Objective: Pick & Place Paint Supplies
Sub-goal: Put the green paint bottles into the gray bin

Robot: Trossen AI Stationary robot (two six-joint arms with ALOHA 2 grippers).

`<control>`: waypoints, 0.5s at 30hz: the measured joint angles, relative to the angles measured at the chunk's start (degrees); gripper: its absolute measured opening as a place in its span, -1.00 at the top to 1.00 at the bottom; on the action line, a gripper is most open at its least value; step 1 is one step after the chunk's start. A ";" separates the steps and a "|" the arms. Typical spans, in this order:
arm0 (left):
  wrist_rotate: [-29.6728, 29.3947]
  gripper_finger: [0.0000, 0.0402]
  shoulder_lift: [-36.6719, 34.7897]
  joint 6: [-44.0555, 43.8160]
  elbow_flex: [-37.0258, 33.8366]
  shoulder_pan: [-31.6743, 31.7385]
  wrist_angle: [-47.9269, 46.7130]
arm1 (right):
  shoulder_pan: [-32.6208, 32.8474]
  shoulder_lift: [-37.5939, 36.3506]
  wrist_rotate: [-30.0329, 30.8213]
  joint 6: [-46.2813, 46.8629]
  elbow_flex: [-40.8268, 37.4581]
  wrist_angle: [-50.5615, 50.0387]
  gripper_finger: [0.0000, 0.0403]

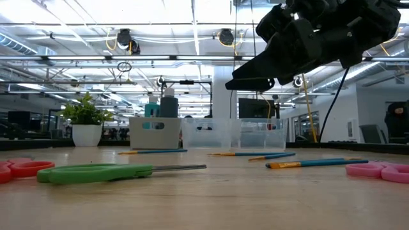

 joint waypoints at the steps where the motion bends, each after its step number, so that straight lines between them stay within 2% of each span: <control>1: 0.02 -0.34 0.09 -0.04 0.00 -0.26 0.02 | 0.00 0.00 -0.02 0.06 0.00 0.00 -0.45; 8: -0.03 -0.29 0.47 -2.28 0.00 -1.21 -1.04 | 0.00 0.00 -0.01 0.10 0.00 0.00 -0.45; 15: 0.32 0.07 0.47 -4.44 0.00 -1.58 -1.81 | 0.01 0.00 -0.01 0.10 0.00 0.00 -0.45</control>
